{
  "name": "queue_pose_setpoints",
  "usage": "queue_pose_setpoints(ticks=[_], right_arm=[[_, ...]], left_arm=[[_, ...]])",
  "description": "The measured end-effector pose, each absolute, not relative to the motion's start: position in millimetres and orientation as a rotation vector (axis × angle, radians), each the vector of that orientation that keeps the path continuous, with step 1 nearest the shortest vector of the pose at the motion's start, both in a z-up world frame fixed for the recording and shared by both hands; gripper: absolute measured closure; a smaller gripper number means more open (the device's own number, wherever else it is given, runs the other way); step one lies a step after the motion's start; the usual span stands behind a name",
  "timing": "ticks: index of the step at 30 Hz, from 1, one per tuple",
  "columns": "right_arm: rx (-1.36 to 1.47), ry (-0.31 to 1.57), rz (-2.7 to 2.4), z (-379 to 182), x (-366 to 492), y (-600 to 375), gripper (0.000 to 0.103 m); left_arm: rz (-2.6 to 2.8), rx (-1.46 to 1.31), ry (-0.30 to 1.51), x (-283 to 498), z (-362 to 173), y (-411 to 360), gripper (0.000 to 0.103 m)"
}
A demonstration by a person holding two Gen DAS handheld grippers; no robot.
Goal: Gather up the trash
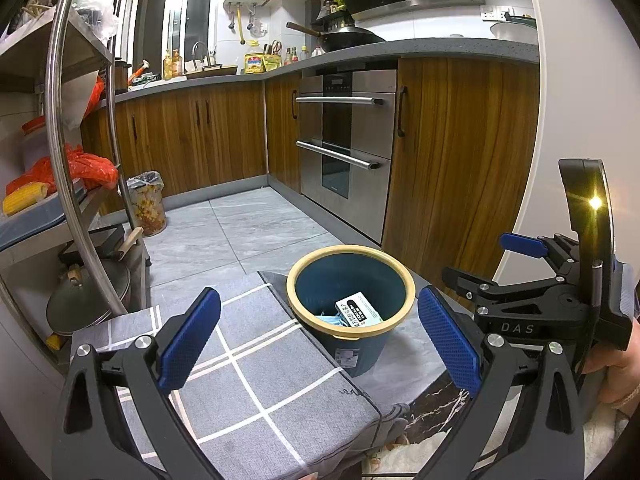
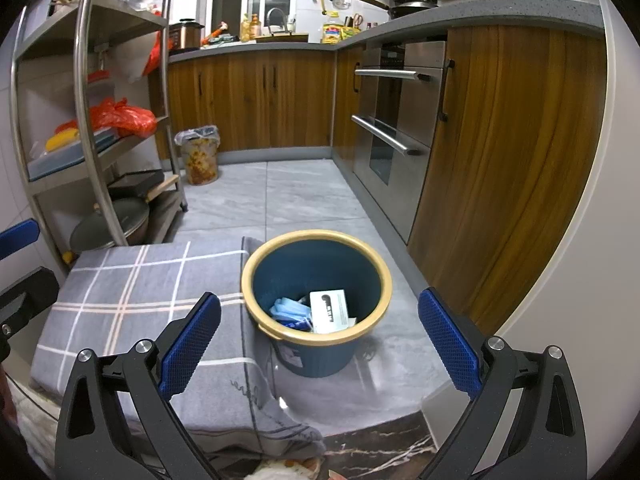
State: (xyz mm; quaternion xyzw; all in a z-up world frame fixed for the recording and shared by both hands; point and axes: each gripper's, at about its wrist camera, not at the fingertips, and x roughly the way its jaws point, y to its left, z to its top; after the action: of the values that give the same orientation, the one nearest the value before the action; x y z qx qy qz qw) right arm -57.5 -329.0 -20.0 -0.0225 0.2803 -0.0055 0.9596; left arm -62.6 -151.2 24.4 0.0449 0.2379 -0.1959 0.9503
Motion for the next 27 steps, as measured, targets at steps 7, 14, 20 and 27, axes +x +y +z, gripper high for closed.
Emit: queue_pose_setpoints(ticks=[7, 14, 20, 27], right_arm=[[-0.045, 0.571, -0.009, -19.9, -57.2, -329.0, 0.005], [-0.042, 0.574, -0.013, -22.6, -58.8, -328.0, 0.005], [-0.043, 0.576, -0.012, -22.5, -58.4, -328.3, 0.005], [-0.041, 0.579, -0.016, -24.7, -59.9, -326.5, 0.005]], left_arm=[[-0.392, 0.084, 0.493, -62.2, 23.7, -150.2, 0.006], [-0.378, 0.08, 0.515, -59.5, 21.6, -150.7, 0.006], [-0.372, 0.085, 0.51, -60.8, 22.0, -151.6, 0.006], [-0.37, 0.085, 0.502, -61.0, 23.5, -153.1, 0.006]])
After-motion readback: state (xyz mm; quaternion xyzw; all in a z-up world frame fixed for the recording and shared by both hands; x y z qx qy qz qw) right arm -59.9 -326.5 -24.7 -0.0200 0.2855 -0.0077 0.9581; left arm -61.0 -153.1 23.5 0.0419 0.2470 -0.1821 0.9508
